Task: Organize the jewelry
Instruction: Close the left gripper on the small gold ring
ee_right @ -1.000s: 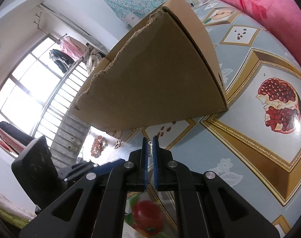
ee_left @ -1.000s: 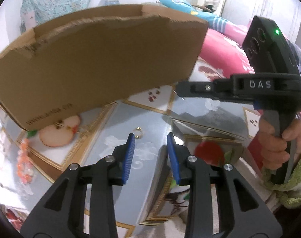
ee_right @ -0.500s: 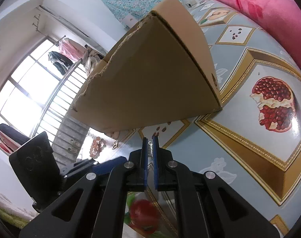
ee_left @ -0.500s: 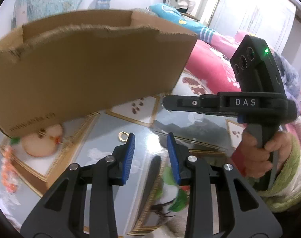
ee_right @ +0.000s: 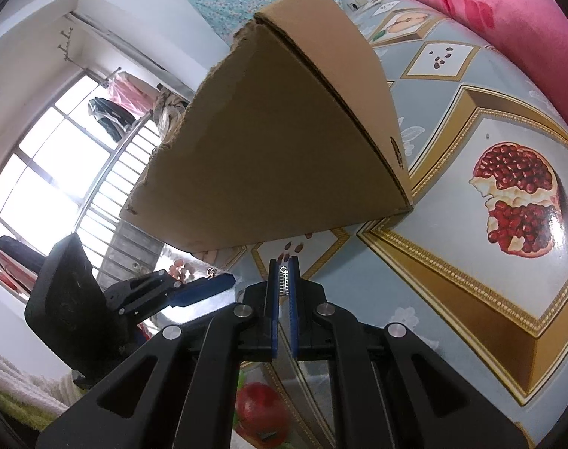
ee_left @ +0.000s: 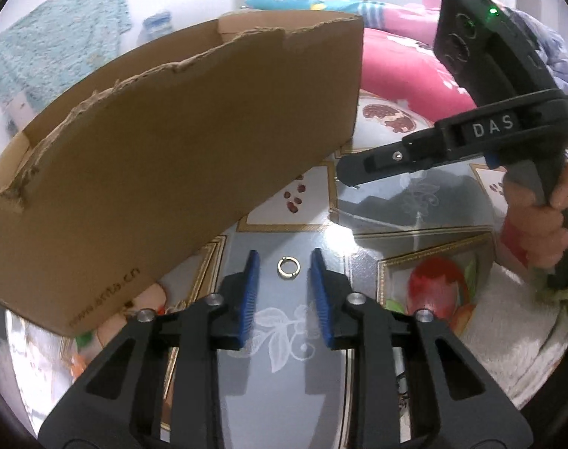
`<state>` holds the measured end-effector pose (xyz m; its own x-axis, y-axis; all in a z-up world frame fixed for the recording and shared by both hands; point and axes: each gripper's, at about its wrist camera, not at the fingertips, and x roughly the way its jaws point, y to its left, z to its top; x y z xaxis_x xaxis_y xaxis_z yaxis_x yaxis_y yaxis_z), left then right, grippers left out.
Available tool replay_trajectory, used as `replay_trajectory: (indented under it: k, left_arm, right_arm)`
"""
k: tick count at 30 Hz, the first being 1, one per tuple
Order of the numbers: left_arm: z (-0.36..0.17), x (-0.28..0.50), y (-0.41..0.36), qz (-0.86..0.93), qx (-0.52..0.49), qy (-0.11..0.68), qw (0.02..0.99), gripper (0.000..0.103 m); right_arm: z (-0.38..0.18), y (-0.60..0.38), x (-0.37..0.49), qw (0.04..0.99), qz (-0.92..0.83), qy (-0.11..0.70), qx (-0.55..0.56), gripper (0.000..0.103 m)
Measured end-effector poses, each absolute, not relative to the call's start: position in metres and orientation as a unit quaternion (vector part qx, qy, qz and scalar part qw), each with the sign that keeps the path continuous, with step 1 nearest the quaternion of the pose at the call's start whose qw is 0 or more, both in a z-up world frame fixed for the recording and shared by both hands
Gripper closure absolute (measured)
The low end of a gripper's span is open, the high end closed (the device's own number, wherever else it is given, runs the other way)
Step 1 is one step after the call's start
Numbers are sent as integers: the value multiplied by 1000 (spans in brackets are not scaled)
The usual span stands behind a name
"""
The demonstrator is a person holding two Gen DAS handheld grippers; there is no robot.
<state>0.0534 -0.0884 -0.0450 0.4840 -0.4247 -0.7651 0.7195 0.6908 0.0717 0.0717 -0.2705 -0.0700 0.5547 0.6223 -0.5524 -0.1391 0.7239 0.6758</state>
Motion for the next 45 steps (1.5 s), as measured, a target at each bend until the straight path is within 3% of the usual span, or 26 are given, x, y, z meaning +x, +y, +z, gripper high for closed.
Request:
replay_trajectory:
  k: [5, 11, 13, 25, 29, 42, 45]
  left_arm:
    - [-42, 56, -88, -369, 198, 377, 826, 93]
    - [-47, 56, -97, -361, 198, 371, 832, 94]
    - [-47, 52, -95, -358, 190, 370, 836, 103]
    - [-38, 40, -78, -347, 148, 373, 848, 103]
    - [-35, 31, -76, -361, 153, 368, 843, 77]
    - [-52, 48, -82, -428, 206, 369, 799, 80]
    - [-53, 52, -86, -442, 216, 364, 791, 88]
  right_arm:
    - [-72, -272, 73, 831, 227, 414, 294, 98]
    - [-70, -272, 72, 832, 224, 414, 293, 98]
    - [-68, -271, 71, 834, 223, 413, 291, 98]
    - [-53, -271, 60, 846, 221, 397, 280, 98]
    - [-52, -270, 60, 846, 223, 396, 279, 98]
    - [-58, -269, 68, 842, 224, 402, 283, 98]
    - [-61, -268, 69, 840, 221, 406, 285, 98]
